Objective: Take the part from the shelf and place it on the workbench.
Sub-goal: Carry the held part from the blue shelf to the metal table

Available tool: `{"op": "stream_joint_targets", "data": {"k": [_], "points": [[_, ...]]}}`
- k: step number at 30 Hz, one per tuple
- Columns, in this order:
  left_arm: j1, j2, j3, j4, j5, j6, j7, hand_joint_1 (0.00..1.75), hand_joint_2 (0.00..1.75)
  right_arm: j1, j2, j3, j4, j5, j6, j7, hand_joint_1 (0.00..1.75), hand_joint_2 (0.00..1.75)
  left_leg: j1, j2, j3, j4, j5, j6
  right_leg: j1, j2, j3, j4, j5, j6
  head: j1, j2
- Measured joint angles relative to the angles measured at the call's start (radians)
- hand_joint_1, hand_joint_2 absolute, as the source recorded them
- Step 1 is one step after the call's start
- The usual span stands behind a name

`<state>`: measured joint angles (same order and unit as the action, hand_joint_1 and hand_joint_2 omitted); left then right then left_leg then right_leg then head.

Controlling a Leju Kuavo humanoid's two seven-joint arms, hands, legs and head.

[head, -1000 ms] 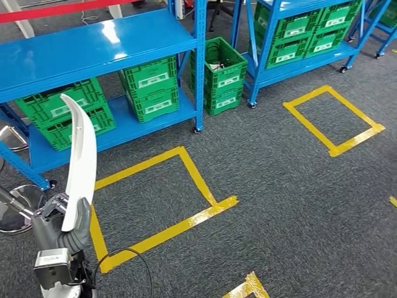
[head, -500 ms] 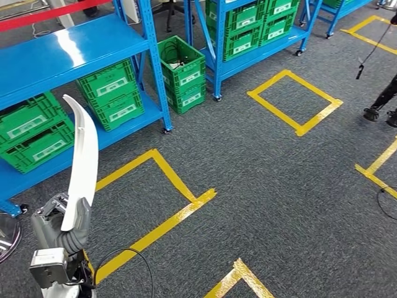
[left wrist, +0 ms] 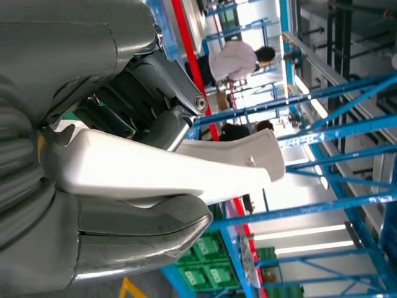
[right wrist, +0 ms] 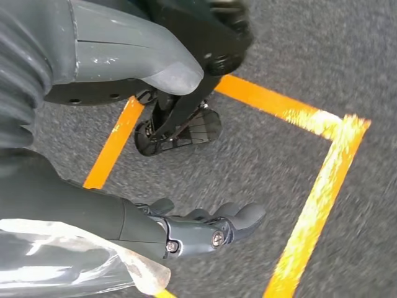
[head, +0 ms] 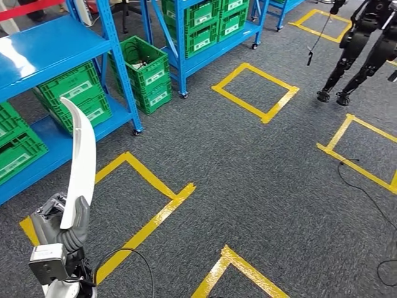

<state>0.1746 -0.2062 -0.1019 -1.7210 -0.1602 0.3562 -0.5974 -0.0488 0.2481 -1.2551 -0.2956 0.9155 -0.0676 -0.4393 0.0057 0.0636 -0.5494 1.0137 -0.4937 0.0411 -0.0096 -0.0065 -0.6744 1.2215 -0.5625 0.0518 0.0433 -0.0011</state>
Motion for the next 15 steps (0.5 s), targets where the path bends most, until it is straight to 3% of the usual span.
{"op": "stream_joint_targets", "data": {"k": [2, 3, 4, 6, 7, 9, 11, 12, 13, 14, 15], "points": [[-0.003, -0.001, 0.001, 0.003, 0.001, -0.001, 0.000, 1.75, 1.75, -0.002, -0.001, 0.000, 0.000, 0.000, 0.001, -0.002, 0.00, 1.75, -0.004, 0.021, 0.001, 0.001, 0.000, -0.004, 0.006, -0.041, 0.095, -0.153, 0.045, -0.011, 0.000, 0.000], [-0.004, -0.001, 0.002, 0.004, 0.001, -0.003, 0.000, 1.75, 1.75, -0.004, -0.002, 0.000, 0.000, 0.000, 0.002, -0.003, 0.00, 1.75, -0.006, 0.030, 0.000, 0.002, 0.001, -0.008, 0.011, -0.056, 0.124, -0.202, 0.056, -0.018, 0.000, 0.000], [-0.005, -0.002, 0.002, 0.005, 0.002, -0.007, 0.000, 1.75, 1.75, -0.005, -0.003, 0.000, 0.000, 0.000, 0.003, -0.004, 0.00, 1.75, -0.008, 0.038, 0.000, 0.002, 0.002, -0.012, 0.014, -0.063, 0.136, -0.224, 0.057, -0.024, 0.000, 0.000], [-0.008, -0.002, 0.002, 0.008, 0.002, -0.017, 0.000, 1.75, 1.75, -0.004, -0.004, 0.000, 0.000, -0.001, 0.006, -0.004, 0.00, 1.75, -0.009, 0.056, 0.000, 0.001, 0.004, -0.022, 0.016, -0.045, 0.132, -0.229, 0.063, -0.035, -0.001, 0.000], [-0.010, -0.002, 0.001, 0.009, 0.002, -0.024, 0.000, 1.75, 1.75, -0.002, -0.004, 0.000, 0.000, -0.001, 0.007, -0.004, 0.00, 1.75, -0.008, 0.052, 0.000, 0.004, -0.001, -0.028, 0.014, -0.036, 0.131, -0.233, 0.068, -0.040, -0.002, 0.000], [-0.016, -0.001, 0.000, 0.010, 0.001, -0.037, 0.000, 1.75, 1.75, -0.001, -0.004, 0.000, 0.000, -0.002, 0.009, -0.004, 0.00, 1.75, -0.003, 0.010, -0.017, 0.054, -0.042, -0.038, 0.008, -0.016, 0.133, -0.242, 0.078, -0.052, -0.005, 0.000], [-0.018, 0.001, -0.001, 0.012, -0.002, -0.047, 0.000, 1.75, 1.75, -0.003, -0.004, -0.001, 0.000, -0.003, 0.010, -0.004, 0.00, 1.75, 0.001, -0.040, -0.064, 0.176, -0.111, -0.042, 0.007, 0.005, 0.128, -0.242, 0.084, -0.059, -0.009, 0.000], [-0.018, 0.002, -0.001, 0.015, -0.004, -0.051, 0.000, 1.75, 1.75, -0.004, -0.004, -0.001, 0.000, -0.003, 0.011, -0.004, 0.00, 1.75, 0.002, -0.049, -0.087, 0.236, -0.135, -0.044, 0.007, 0.019, 0.125, -0.241, 0.085, -0.060, -0.010, 0.000], [-0.019, 0.003, -0.002, 0.017, -0.006, -0.056, 0.001, 1.75, 1.75, -0.003, -0.004, -0.001, 0.000, -0.004, 0.011, -0.004, 0.00, 1.75, 0.002, -0.053, -0.100, 0.270, -0.141, -0.044, 0.007, 0.033, 0.123, -0.239, 0.086, -0.060, -0.011, 0.000], [-0.020, 0.004, -0.004, 0.020, -0.010, -0.060, 0.001, 1.75, 1.75, -0.003, -0.004, -0.002, 0.001, -0.004, 0.012, -0.004, 0.00, 1.75, 0.002, -0.055, -0.097, 0.267, -0.127, -0.044, 0.007, 0.047, 0.121, -0.236, 0.087, -0.059, -0.011, 0.000], [-0.022, 0.004, -0.005, 0.023, -0.016, -0.064, 0.004, 1.75, 1.75, -0.003, -0.004, -0.003, 0.001, -0.005, 0.013, -0.003, 0.00, 1.75, 0.003, -0.060, -0.077, 0.226, -0.095, -0.043, 0.007, 0.061, 0.120, -0.232, 0.087, -0.058, -0.011, 0.000]]}}
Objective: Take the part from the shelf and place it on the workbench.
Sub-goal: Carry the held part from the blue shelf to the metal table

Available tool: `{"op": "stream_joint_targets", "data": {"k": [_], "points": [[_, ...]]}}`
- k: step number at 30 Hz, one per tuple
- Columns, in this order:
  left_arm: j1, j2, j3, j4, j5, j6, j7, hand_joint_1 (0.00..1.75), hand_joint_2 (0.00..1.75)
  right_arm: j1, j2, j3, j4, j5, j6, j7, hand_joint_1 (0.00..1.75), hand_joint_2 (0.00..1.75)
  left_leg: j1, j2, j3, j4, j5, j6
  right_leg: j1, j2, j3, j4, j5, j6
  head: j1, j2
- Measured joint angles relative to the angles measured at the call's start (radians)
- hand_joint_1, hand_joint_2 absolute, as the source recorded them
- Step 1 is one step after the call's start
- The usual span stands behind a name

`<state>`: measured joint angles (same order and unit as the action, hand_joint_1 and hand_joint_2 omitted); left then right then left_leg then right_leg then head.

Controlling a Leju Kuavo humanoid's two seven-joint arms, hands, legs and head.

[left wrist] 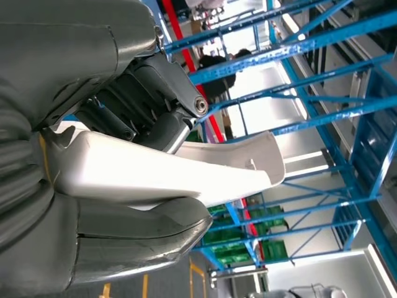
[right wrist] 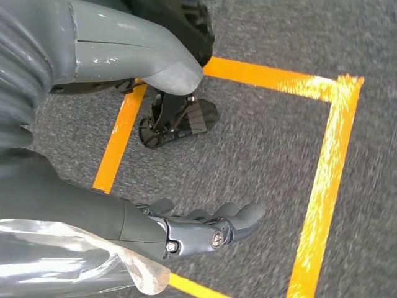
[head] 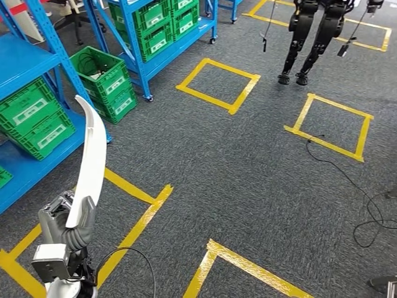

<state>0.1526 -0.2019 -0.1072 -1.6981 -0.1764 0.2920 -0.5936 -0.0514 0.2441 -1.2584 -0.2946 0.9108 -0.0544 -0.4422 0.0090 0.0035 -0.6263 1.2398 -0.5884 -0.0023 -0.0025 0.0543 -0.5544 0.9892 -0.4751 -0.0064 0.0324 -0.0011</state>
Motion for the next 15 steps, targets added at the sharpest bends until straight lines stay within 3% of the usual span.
{"op": "stream_joint_targets", "data": {"k": [2, 4, 5, 7, 9, 11, 13, 14, 15], "points": [[-0.007, 0.002, -0.006, 0.005, -0.019, -0.006, 0.010, 1.75, 1.75, -0.001, 0.000, -0.003, 0.000, 0.000, 0.003, 0.002, 0.00, 1.75, 0.005, -0.039, 0.058, -0.126, 0.062, 0.002, 0.000, 0.026, -0.006, 0.011, -0.002, 0.006, 0.000, 0.000], [-0.015, 0.004, -0.014, 0.012, -0.037, -0.008, 0.024, 1.75, 1.75, -0.003, -0.002, -0.004, 0.001, -0.002, 0.005, 0.003, 0.00, 1.75, 0.008, -0.076, 0.086, -0.198, 0.078, 0.004, -0.002, 0.049, -0.021, 0.022, -0.001, 0.017, 0.000, 0.000], [-0.018, 0.005, -0.018, 0.016, -0.043, -0.008, 0.030, 1.75, 1.75, -0.003, -0.003, -0.005, 0.001, -0.003, 0.005, 0.003, 0.00, 1.75, 0.007, -0.081, 0.086, -0.203, 0.074, 0.006, -0.003, 0.059, -0.029, 0.024, 0.003, 0.024, 0.000, 0.000], [-0.024, 0.006, -0.027, 0.023, -0.052, -0.009, 0.037, 1.75, 1.75, 0.001, -0.005, -0.009, 0.003, -0.006, 0.006, 0.004, 0.00, 1.75, 0.005, -0.060, 0.083, -0.209, 0.079, 0.016, -0.008, 0.067, -0.043, 0.026, 0.007, 0.036, 0.000, 0.000], [-0.030, 0.006, -0.034, 0.029, -0.056, -0.010, 0.041, 1.75, 1.75, 0.002, -0.006, -0.012, 0.005, -0.009, 0.006, 0.004, 0.00, 1.75, 0.007, -0.033, 0.082, -0.216, 0.085, 0.029, -0.006, 0.025, -0.072, 0.070, -0.020, 0.045, 0.005, 0.000], [-0.033, 0.006, -0.039, 0.034, -0.061, -0.014, 0.044, 1.75, 1.75, -0.001, -0.007, -0.014, 0.006, -0.010, 0.007, 0.004, 0.00, 1.75, 0.004, -0.004, 0.080, -0.218, 0.086, 0.037, -0.005, -0.029, -0.132, 0.189, -0.080, 0.051, 0.009, 0.000], [-0.035, 0.007, -0.043, 0.041, -0.065, -0.019, 0.046, 1.75, 1.75, -0.001, -0.007, -0.016, 0.007, -0.012, 0.008, 0.004, 0.00, 1.75, 0.001, 0.026, 0.078, -0.218, 0.086, 0.039, -0.008, -0.046, -0.181, 0.297, -0.117, 0.056, 0.009, 0.000], [-0.036, 0.007, -0.045, 0.044, -0.066, -0.020, 0.047, 1.75, 1.75, -0.001, -0.007, -0.017, 0.008, -0.012, 0.008, 0.004, 0.00, 1.75, 0.000, 0.039, 0.078, -0.218, 0.085, 0.039, -0.009, -0.049, -0.182, 0.303, -0.110, 0.056, 0.009, 0.000], [-0.039, 0.007, -0.048, 0.047, -0.069, -0.021, 0.047, 1.75, 1.75, 0.000, -0.007, -0.019, 0.008, -0.014, 0.008, 0.004, 0.00, 1.75, 0.000, 0.052, 0.079, -0.218, 0.085, 0.038, -0.009, -0.055, -0.161, 0.268, -0.086, 0.055, 0.009, 0.000]]}}
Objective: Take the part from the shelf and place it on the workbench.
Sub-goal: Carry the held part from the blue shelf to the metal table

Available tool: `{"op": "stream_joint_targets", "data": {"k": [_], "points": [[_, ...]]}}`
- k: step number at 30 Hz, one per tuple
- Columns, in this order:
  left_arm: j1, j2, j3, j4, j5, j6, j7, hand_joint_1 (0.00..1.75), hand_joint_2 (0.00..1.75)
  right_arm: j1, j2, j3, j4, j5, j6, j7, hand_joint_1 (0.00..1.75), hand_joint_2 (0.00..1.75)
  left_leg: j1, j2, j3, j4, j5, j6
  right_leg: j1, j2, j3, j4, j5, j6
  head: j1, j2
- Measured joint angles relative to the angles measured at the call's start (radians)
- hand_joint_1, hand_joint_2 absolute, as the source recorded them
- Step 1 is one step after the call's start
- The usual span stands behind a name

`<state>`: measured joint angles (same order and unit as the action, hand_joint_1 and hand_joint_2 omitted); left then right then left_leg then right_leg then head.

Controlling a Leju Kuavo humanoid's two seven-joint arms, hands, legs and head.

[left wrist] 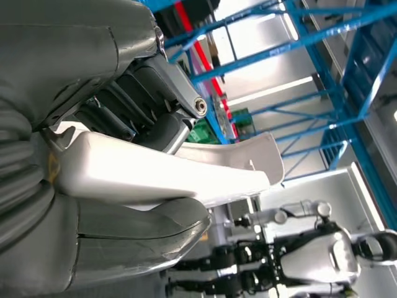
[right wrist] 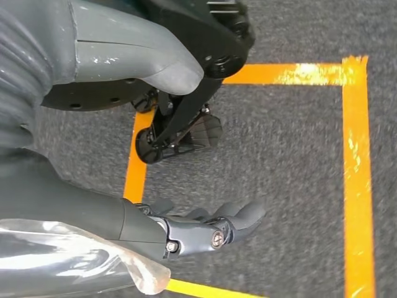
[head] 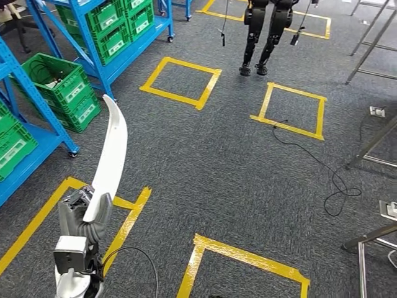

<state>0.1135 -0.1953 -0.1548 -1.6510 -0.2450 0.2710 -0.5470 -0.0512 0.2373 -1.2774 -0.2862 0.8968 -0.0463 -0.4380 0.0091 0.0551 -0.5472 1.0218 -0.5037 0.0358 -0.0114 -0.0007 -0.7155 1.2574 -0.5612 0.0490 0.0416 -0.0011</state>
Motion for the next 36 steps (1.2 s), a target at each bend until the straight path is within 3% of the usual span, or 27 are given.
{"op": "stream_joint_targets", "data": {"k": [1, 3, 5, 7, 9, 11, 12, 13, 14, 16, 18, 20, 22, 23, 25, 27, 29, 30, 31, 33, 34, 36], "points": [[-0.004, 0.000, -0.003, 0.002, -0.003, 0.000, 0.000, 1.75, 1.75, 0.000, 0.000, -0.001, 0.000, -0.001, 0.000, 0.000, 0.00, 1.75, 0.000, 0.011, 0.001, 0.000, -0.001, -0.001, 0.001, -0.013, 0.038, -0.067, 0.033, -0.002, 0.000, 0.000], [-0.012, 0.000, -0.008, 0.004, -0.009, 0.000, 0.000, 1.75, 1.75, -0.003, 0.000, -0.003, 0.000, -0.003, 0.000, 0.001, 0.00, 1.75, -0.003, 0.029, 0.004, 0.001, -0.004, -0.007, 0.009, -0.058, 0.113, -0.200, 0.072, -0.011, 0.000, 0.000], [-0.017, 0.001, -0.013, 0.006, -0.014, 0.003, -0.006, 1.75, 1.75, -0.005, -0.001, -0.003, 0.000, -0.003, -0.001, 0.002, 0.00, 1.75, -0.007, 0.047, 0.005, 0.001, -0.005, -0.016, 0.019, -0.076, 0.138, -0.248, 0.076, -0.021, -0.001, 0.000], [-0.020, 0.001, -0.019, 0.006, -0.017, 0.011, -0.022, 1.75, 1.75, -0.002, -0.002, -0.004, 0.001, -0.002, -0.004, 0.004, 0.00, 1.75, -0.007, 0.060, 0.008, -0.002, -0.006, -0.027, 0.018, -0.052, 0.138, -0.254, 0.083, -0.033, -0.002, 0.000], [-0.023, 0.001, -0.023, 0.006, -0.018, 0.017, -0.035, 1.75, 1.75, 0.000, -0.003, -0.005, 0.001, -0.001, -0.007, 0.006, 0.00, 1.75, -0.003, 0.030, 0.001, 0.026, -0.031, -0.036, 0.013, -0.030, 0.140, -0.262, 0.091, -0.045, -0.004, 0.000], [-0.023, 0.004, -0.023, 0.007, -0.017, 0.018, -0.038, 1.75, 1.75, -0.002, -0.003, -0.005, 0.001, 0.000, -0.009, 0.007, 0.00, 1.75, 0.001, -0.023, -0.043, 0.130, -0.089, -0.040, 0.010, -0.007, 0.141, -0.266, 0.095, -0.053, -0.009, 0.000], [-0.022, 0.005, -0.023, 0.007, -0.015, 0.018, -0.040, 1.75, 1.75, -0.002, -0.003, -0.006, 0.002, 0.001, -0.010, 0.007, 0.00, 1.75, 0.001, -0.036, -0.074, 0.195, -0.117, -0.041, 0.010, 0.006, 0.141, -0.266, 0.095, -0.055, -0.011, 0.000], [-0.020, 0.007, -0.023, 0.007, -0.012, 0.018, -0.042, 1.75, 1.75, -0.002, -0.003, -0.007, 0.002, 0.002, -0.010, 0.009, 0.00, 1.75, 0.001, -0.043, -0.099, 0.246, -0.131, -0.042, 0.011, 0.020, 0.141, -0.266, 0.095, -0.056, -0.012, 0.000], [-0.019, 0.008, -0.023, 0.007, -0.009, 0.018, -0.044, 1.75, 1.75, -0.002, -0.003, -0.008, 0.003, 0.002, -0.010, 0.010, 0.00, 1.75, 0.000, -0.046, -0.111, 0.267, -0.126, -0.042, 0.012, 0.035, 0.142, -0.265, 0.095, -0.056, -0.012, 0.000], [-0.019, 0.009, -0.023, 0.007, -0.006, 0.018, -0.047, 1.75, 1.75, 0.000, -0.003, -0.009, 0.005, 0.002, -0.010, 0.014, 0.00, 1.75, 0.000, -0.057, -0.086, 0.195, -0.062, -0.037, 0.012, 0.064, 0.143, -0.261, 0.095, -0.055, -0.012, 0.000], [-0.018, 0.009, -0.024, 0.006, -0.005, 0.019, -0.049, 1.75, 1.75, -0.001, -0.002, -0.009, 0.007, 0.001, -0.012, 0.015, 0.00, 1.75, 0.003, -0.107, -0.037, 0.072, 0.004, -0.028, 0.010, 0.090, 0.139, -0.255, 0.094, -0.052, -0.012, 0.000], [-0.015, 0.010, -0.023, 0.005, 0.000, 0.019, -0.051, 1.75, 1.75, -0.002, 0.000, -0.011, 0.008, -0.003, -0.015, 0.015, 0.00, 1.75, 0.002, -0.146, -0.015, 0.010, 0.017, -0.022, 0.004, 0.112, 0.125, -0.249, 0.096, -0.042, -0.011, 0.000], [-0.014, 0.009, -0.023, 0.004, 0.005, 0.019, -0.053, 1.75, 1.75, 0.002, 0.003, -0.014, 0.009, -0.004, -0.018, 0.015, 0.00, 1.75, 0.000, -0.135, -0.012, -0.005, 0.015, -0.019, -0.003, 0.134, 0.115, -0.252, 0.102, -0.027, -0.012, 0.000], [-0.014, 0.008, -0.023, 0.004, 0.006, 0.019, -0.053, 1.75, 1.75, 0.005, 0.004, -0.015, 0.009, -0.003, -0.018, 0.014, 0.00, 1.75, 0.001, -0.122, -0.008, -0.013, 0.019, -0.015, -0.002, 0.130, 0.110, -0.251, 0.101, -0.022, -0.012, 0.000], [-0.015, 0.006, -0.023, 0.003, 0.007, 0.019, -0.053, 1.75, 1.75, 0.005, 0.005, -0.017, 0.009, -0.002, -0.018, 0.013, 0.00, 1.75, 0.005, -0.093, 0.001, -0.030, 0.025, -0.008, 0.001, 0.083, 0.081, -0.204, 0.072, -0.014, -0.009, 0.000], [-0.014, 0.004, -0.023, 0.003, 0.008, 0.019, -0.053, 1.75, 1.75, 0.002, 0.005, -0.018, 0.010, -0.002, -0.018, 0.012, 0.00, 1.75, 0.004, -0.061, 0.006, -0.036, 0.026, -0.005, 0.000, 0.028, 0.020, -0.086, 0.016, -0.007, -0.006, 0.000], [-0.014, 0.004, -0.022, 0.004, 0.008, 0.019, -0.053, 1.75, 1.75, 0.002, 0.006, -0.018, 0.010, -0.002, -0.018, 0.012, 0.00, 1.75, 0.003, -0.030, 0.007, -0.035, 0.023, -0.005, -0.007, 0.010, -0.028, 0.006, -0.007, 0.002, -0.006, 0.000], [-0.014, 0.004, -0.021, 0.004, 0.008, 0.019, -0.053, 1.75, 1.75, 0.002, 0.006, -0.018, 0.010, -0.002, -0.018, 0.012, 0.00, 1.75, 0.004, -0.017, 0.008, -0.035, 0.021, -0.006, -0.012, 0.005, -0.028, 0.003, 0.006, 0.006, -0.006, 0.000], [-0.015, 0.004, -0.021, 0.004, 0.008, 0.019, -0.053, 1.75, 1.75, 0.003, 0.007, -0.018, 0.010, -0.002, -0.017, 0.012, 0.00, 1.75, 0.004, -0.005, 0.010, -0.035, 0.018, -0.010, -0.017, -0.004, -0.006, -0.039, 0.035, 0.010, -0.006, 0.000], [-0.016, 0.004, -0.021, 0.004, 0.008, 0.020, -0.052, 1.75, 1.75, 0.002, 0.008, -0.019, 0.010, -0.002, -0.017, 0.012, 0.00, 1.75, 0.003, 0.014, 0.017, -0.032, 0.010, -0.021, -0.020, -0.043, 0.068, -0.169, 0.089, 0.017, -0.005, 0.000], [-0.018, 0.004, -0.021, 0.004, 0.008, 0.021, -0.052, 1.75, 1.75, 0.001, 0.009, -0.019, 0.010, -0.001, -0.016, 0.012, 0.00, 1.75, 0.001, 0.022, 0.019, -0.029, 0.005, -0.028, -0.018, -0.059, 0.097, -0.218, 0.101, 0.014, -0.004, 0.000], [-0.021, 0.004, -0.020, 0.004, 0.007, 0.023, -0.052, 1.75, 1.75, -0.002, 0.011, -0.019, 0.010, 0.000, -0.016, 0.012, 0.00, 1.75, -0.002, 0.037, 0.024, -0.025, -0.002, -0.040, -0.009, -0.066, 0.116, -0.247, 0.097, -0.001, -0.005, 0.000]]}}
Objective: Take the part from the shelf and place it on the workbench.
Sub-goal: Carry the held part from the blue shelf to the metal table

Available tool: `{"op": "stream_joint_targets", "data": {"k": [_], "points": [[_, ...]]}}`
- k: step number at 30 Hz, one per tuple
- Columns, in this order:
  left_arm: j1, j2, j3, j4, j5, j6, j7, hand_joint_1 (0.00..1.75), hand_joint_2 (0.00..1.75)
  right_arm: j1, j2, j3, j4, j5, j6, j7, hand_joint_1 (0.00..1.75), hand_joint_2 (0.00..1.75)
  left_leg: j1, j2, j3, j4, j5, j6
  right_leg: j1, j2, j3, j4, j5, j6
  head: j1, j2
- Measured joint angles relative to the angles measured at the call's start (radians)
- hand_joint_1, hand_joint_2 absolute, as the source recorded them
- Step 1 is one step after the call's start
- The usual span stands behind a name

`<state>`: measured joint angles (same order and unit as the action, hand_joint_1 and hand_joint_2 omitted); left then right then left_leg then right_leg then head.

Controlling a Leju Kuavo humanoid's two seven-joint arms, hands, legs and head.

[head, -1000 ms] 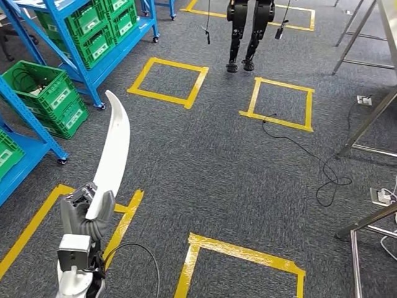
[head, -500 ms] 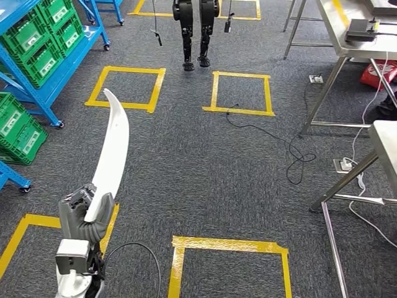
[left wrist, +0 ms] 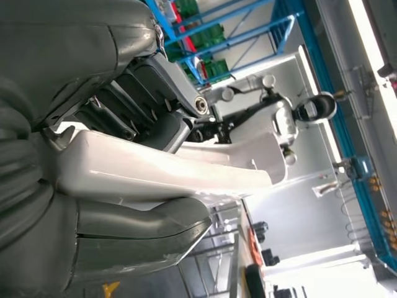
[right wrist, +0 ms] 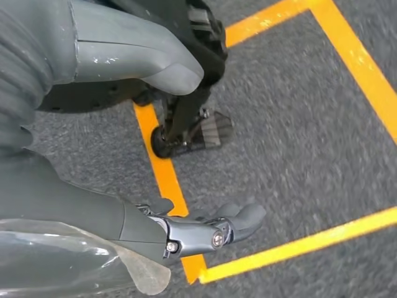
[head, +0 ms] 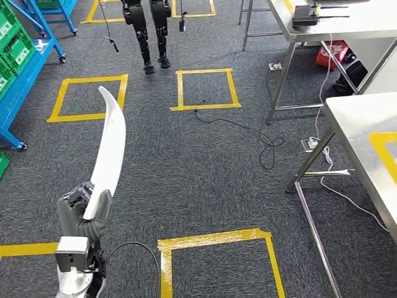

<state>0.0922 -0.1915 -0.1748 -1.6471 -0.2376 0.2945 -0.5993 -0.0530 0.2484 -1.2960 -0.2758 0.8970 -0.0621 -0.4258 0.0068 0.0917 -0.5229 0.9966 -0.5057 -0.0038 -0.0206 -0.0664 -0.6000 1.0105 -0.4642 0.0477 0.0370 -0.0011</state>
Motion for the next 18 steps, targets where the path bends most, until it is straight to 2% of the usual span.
{"op": "stream_joint_targets", "data": {"k": [2, 3, 4, 6, 7, 8, 9, 10, 11, 13, 14, 15, 17, 18], "points": [[-0.003, -0.001, 0.000, 0.000, 0.000, 0.003, 0.000, 1.75, 1.75, 0.002, 0.001, 0.000, 0.000, 0.002, 0.001, 0.000, 0.00, 1.75, 0.006, 0.011, 0.008, 0.001, -0.008, -0.010, 0.003, 0.023, -0.001, 0.001, -0.002, -0.020, -0.002, 0.000], [-0.004, -0.001, 0.000, 0.000, 0.000, 0.005, 0.000, 1.75, 1.75, 0.003, 0.001, 0.000, 0.000, 0.002, 0.001, 0.000, 0.00, 1.75, 0.010, 0.001, 0.007, 0.012, -0.021, -0.014, 0.004, 0.034, 0.001, 0.001, -0.003, -0.028, -0.003, 0.000], [-0.006, -0.001, 0.000, 0.000, 0.000, 0.006, 0.000, 1.75, 1.75, 0.003, 0.001, 0.000, 0.000, 0.003, 0.001, 0.001, 0.00, 1.75, 0.012, -0.019, -0.005, 0.044, -0.044, -0.016, 0.004, 0.044, 0.004, 0.000, -0.003, -0.035, -0.005, 0.000], [-0.006, -0.001, 0.000, 0.000, 0.000, 0.009, 0.001, 1.75, 1.75, 0.002, 0.001, -0.001, 0.000, 0.004, 0.002, 0.001, 0.00, 1.75, 0.011, -0.067, -0.064, 0.174, -0.109, -0.012, 0.007, 0.067, 0.006, -0.001, -0.004, -0.045, -0.011, 0.000], [-0.006, 0.000, 0.000, 0.001, 0.000, 0.009, 0.001, 1.75, 1.75, 0.001, 0.001, -0.001, 0.000, 0.005, 0.002, 0.000, 0.00, 1.75, 0.009, -0.078, -0.102, 0.247, -0.135, -0.008, 0.010, 0.080, 0.007, 0.000, -0.004, -0.048, -0.013, 0.000], [-0.005, 0.001, 0.000, 0.001, 0.000, 0.009, 0.001, 1.75, 1.75, 0.001, 0.001, -0.001, 0.000, 0.006, 0.002, 0.000, 0.00, 1.75, 0.006, -0.082, -0.132, 0.297, -0.143, -0.003, 0.014, 0.095, 0.009, 0.000, -0.005, -0.051, -0.015, 0.000], [-0.004, 0.001, 0.000, 0.002, 0.000, 0.009, 0.001, 1.75, 1.75, 0.002, 0.001, -0.001, 0.000, 0.006, 0.002, 0.000, 0.00, 1.75, 0.003, -0.085, -0.147, 0.311, -0.130, 0.004, 0.018, 0.110, 0.011, 0.000, -0.006, -0.053, -0.015, 0.000], [-0.004, 0.001, 0.000, 0.002, 0.000, 0.008, 0.002, 1.75, 1.75, 0.003, 0.002, -0.001, 0.000, 0.007, 0.002, 0.000, 0.00, 1.75, -0.001, -0.089, -0.142, 0.281, -0.096, 0.012, 0.021, 0.125, 0.014, 0.000, -0.007, -0.054, -0.015, 0.000], [-0.005, 0.001, 0.000, 0.002, 0.000, 0.008, 0.002, 1.75, 1.75, 0.003, 0.002, -0.001, 0.000, 0.008, 0.002, 0.000, 0.00, 1.75, -0.006, -0.101, -0.122, 0.220, -0.049, 0.021, 0.022, 0.140, 0.018, 0.001, -0.008, -0.055, -0.015, 0.000], [-0.006, 0.001, 0.000, 0.002, -0.002, 0.009, 0.002, 1.75, 1.75, 0.002, 0.003, -0.001, 0.000, 0.010, 0.003, 0.000, 0.00, 1.75, -0.011, -0.146, -0.075, 0.093, 0.020, 0.034, 0.023, 0.167, 0.020, 0.002, -0.010, -0.054, -0.015, 0.000], [-0.007, 0.001, 0.000, 0.002, -0.003, 0.010, 0.002, 1.75, 1.75, 0.002, 0.003, -0.001, 0.000, 0.010, 0.003, 0.000, 0.00, 1.75, -0.012, -0.162, -0.060, 0.054, 0.031, 0.036, 0.022, 0.177, 0.016, 0.004, -0.010, -0.051, -0.015, 0.000], [-0.007, 0.001, 0.000, 0.002, -0.004, 0.011, 0.002, 1.75, 1.75, 0.003, 0.004, -0.001, 0.000, 0.011, 0.003, 0.000, 0.00, 1.75, -0.012, -0.170, -0.054, 0.037, 0.029, 0.036, 0.021, 0.187, 0.012, 0.004, -0.009, -0.047, -0.014, 0.000], [-0.009, 0.000, 0.000, 0.002, -0.006, 0.013, 0.003, 1.75, 1.75, 0.007, 0.004, -0.001, 0.000, 0.011, 0.003, 0.000, 0.00, 1.75, -0.011, -0.153, -0.049, 0.021, 0.028, 0.035, 0.018, 0.199, 0.002, 0.003, -0.007, -0.039, -0.015, 0.000], [-0.009, -0.002, 0.000, 0.002, -0.007, 0.013, 0.003, 1.75, 1.75, 0.009, 0.004, -0.001, 0.000, 0.011, 0.003, 0.000, 0.00, 1.75, -0.008, -0.142, -0.046, 0.014, 0.030, 0.038, 0.020, 0.184, -0.005, 0.010, -0.014, -0.034, -0.014, 0.000]]}}
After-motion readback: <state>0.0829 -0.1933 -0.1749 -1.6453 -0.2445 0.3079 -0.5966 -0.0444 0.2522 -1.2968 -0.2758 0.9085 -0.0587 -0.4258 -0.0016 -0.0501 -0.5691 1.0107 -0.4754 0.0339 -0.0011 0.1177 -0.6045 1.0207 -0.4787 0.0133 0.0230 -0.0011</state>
